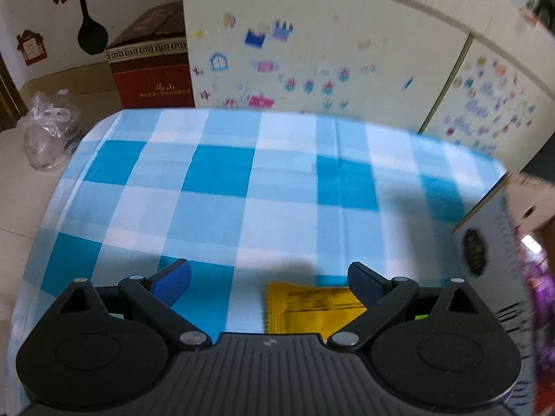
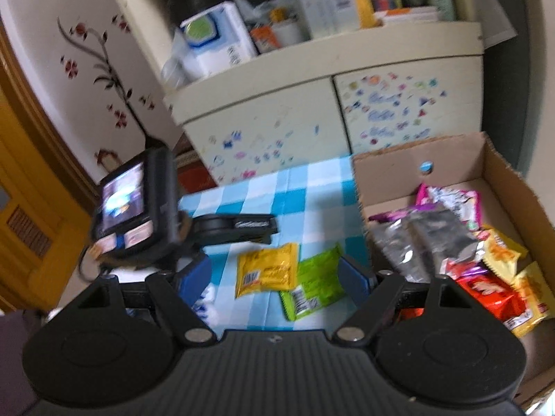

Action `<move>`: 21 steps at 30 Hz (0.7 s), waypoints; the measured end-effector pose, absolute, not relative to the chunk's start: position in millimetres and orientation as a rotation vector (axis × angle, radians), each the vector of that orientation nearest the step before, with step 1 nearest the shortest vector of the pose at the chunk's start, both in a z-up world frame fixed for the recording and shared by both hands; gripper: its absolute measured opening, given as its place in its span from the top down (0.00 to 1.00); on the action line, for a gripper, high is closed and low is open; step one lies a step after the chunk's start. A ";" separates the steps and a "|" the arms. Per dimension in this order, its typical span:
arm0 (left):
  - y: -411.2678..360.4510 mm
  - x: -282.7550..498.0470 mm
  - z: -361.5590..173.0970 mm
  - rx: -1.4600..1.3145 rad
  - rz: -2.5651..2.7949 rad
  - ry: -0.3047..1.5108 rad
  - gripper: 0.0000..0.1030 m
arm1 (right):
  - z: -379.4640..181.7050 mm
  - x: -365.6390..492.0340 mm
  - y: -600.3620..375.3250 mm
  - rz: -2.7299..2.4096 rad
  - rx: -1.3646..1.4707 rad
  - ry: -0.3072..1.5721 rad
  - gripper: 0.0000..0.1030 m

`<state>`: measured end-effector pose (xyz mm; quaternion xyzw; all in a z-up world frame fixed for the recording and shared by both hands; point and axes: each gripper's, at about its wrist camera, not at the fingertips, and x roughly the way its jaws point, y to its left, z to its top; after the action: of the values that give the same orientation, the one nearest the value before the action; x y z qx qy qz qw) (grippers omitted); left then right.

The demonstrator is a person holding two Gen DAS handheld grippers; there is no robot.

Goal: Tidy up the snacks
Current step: 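Move both open tools back over the yellow and green packs on the cloth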

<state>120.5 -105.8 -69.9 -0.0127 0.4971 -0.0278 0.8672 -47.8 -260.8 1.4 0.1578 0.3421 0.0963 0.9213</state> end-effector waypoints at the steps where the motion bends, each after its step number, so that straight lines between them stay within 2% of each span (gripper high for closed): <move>1: -103.2 119.8 -72.6 -0.026 -0.064 1.039 0.02 | -0.9 -46.6 -258.3 0.204 0.319 0.711 0.22; 8: -81.3 100.3 -76.5 0.050 -0.128 1.042 0.00 | -17.2 -39.0 -246.6 0.198 0.307 0.758 0.22; 15: -42.8 83.5 -75.3 0.134 -0.046 1.161 0.00 | -26.8 -37.1 -237.3 0.163 0.303 0.764 0.22; 21: -9.2 64.9 -58.0 -0.045 -0.031 1.155 0.00 | -32.7 -30.8 -238.4 0.086 0.347 0.744 0.22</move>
<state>64.9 -9.2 -58.0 -0.0211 0.5457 -0.0149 0.8376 -30.8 -238.4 -32.7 0.1687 0.3614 0.0420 0.9161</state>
